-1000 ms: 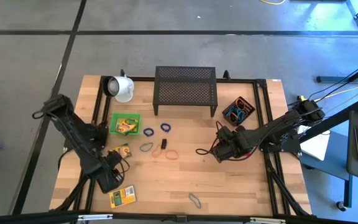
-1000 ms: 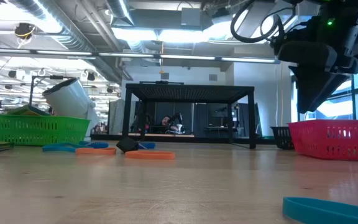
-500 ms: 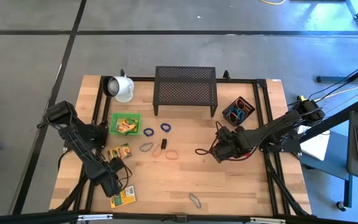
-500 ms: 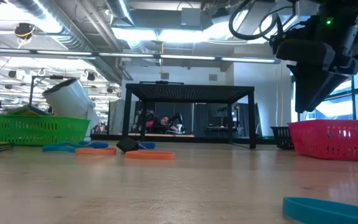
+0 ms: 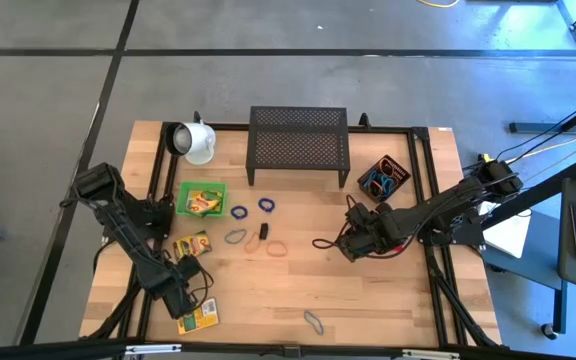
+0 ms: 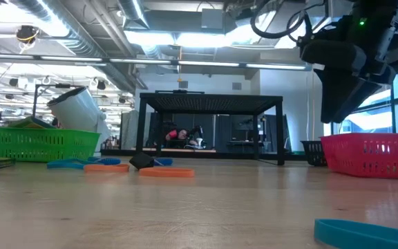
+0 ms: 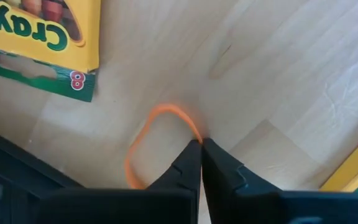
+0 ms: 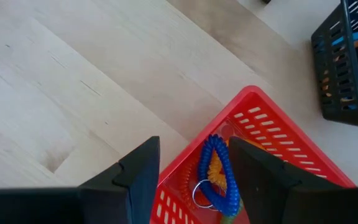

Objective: Pick & Place Office Desk Supplies
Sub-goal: Put the orange rubber band into the black bin

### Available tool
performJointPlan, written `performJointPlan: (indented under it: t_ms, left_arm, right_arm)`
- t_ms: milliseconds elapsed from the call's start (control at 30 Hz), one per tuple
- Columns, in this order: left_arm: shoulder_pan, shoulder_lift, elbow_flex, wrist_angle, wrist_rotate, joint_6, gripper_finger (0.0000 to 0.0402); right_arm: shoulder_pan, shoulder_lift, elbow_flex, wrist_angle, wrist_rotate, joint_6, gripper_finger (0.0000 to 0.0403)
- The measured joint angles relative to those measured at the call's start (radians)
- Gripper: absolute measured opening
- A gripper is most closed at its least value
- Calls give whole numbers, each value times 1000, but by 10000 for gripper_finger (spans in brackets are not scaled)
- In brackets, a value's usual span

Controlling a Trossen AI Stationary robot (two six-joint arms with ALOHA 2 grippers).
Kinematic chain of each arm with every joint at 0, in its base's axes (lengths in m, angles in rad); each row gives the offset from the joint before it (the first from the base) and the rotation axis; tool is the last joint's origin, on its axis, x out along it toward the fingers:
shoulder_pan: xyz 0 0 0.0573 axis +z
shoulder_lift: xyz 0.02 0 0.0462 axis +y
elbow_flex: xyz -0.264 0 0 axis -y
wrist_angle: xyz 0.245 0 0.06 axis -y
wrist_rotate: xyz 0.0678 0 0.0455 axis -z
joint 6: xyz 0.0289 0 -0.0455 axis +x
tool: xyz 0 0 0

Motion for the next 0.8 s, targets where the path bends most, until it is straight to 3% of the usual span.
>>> performJointPlan:
  t_ms: [433, 633, 800]
  left_arm:
    - [30, 3, 32, -22, -53, 92, 3]
    - [83, 3, 89, -17, -215, 181, 3]
    - [136, 2, 156, 20, -390, 314, 3]
  right_arm:
    - [0, -6, 22, 2, -6, -51, 192]
    - [2, -6, 94, 46, -5, -125, 192]
    - [2, -5, 108, 250, 45, -263, 192]
